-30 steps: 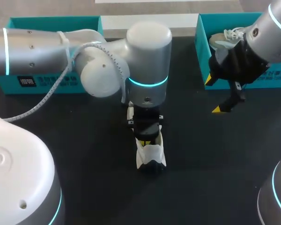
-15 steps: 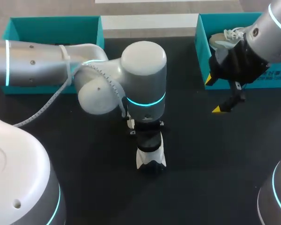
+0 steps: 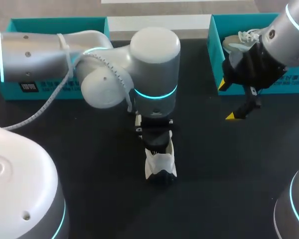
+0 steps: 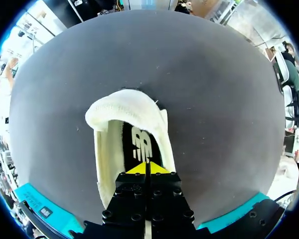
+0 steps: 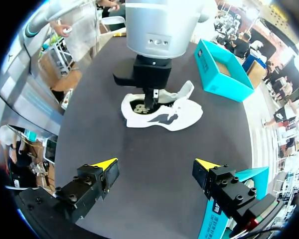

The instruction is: Take the shoe out of the shoebox, open the shoe tongue, remove and reinsert the insole, then place the shoe into the shoebox

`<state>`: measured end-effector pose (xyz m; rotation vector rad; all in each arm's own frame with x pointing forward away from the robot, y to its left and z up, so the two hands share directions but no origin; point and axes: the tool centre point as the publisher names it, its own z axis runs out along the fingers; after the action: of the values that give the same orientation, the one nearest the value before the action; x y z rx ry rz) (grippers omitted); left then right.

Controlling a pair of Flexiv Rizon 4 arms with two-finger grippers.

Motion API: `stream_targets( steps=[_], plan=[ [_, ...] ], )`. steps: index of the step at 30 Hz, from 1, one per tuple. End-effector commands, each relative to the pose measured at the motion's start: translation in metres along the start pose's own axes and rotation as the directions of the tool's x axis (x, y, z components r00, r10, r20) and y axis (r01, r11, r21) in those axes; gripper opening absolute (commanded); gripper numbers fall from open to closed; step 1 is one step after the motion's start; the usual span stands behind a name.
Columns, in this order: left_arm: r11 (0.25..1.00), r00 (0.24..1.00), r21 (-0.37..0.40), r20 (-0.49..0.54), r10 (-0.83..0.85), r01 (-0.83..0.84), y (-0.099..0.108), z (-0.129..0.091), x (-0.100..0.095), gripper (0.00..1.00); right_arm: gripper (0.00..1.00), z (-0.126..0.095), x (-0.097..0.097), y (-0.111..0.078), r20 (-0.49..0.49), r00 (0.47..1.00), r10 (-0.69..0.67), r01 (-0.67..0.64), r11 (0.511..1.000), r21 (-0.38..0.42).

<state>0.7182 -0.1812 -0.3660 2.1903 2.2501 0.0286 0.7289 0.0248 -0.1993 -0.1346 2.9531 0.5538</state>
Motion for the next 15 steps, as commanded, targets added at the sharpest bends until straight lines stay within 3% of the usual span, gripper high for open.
stream_targets(
  steps=[1,15],
  plan=[
    [1.0,0.999,0.003,-0.028,0.027,-0.027,-0.004,0.001,0.0,0.0,1.0,0.002,0.0,0.0,0.0,1.0,0.0,0.0,1.0,0.002],
    [0.999,0.998,0.018,-0.056,0.037,-0.036,-0.011,0.029,0.005,0.0,1.0,0.002,0.0,0.0,0.0,1.0,0.0,0.0,1.0,0.002]
  ],
)
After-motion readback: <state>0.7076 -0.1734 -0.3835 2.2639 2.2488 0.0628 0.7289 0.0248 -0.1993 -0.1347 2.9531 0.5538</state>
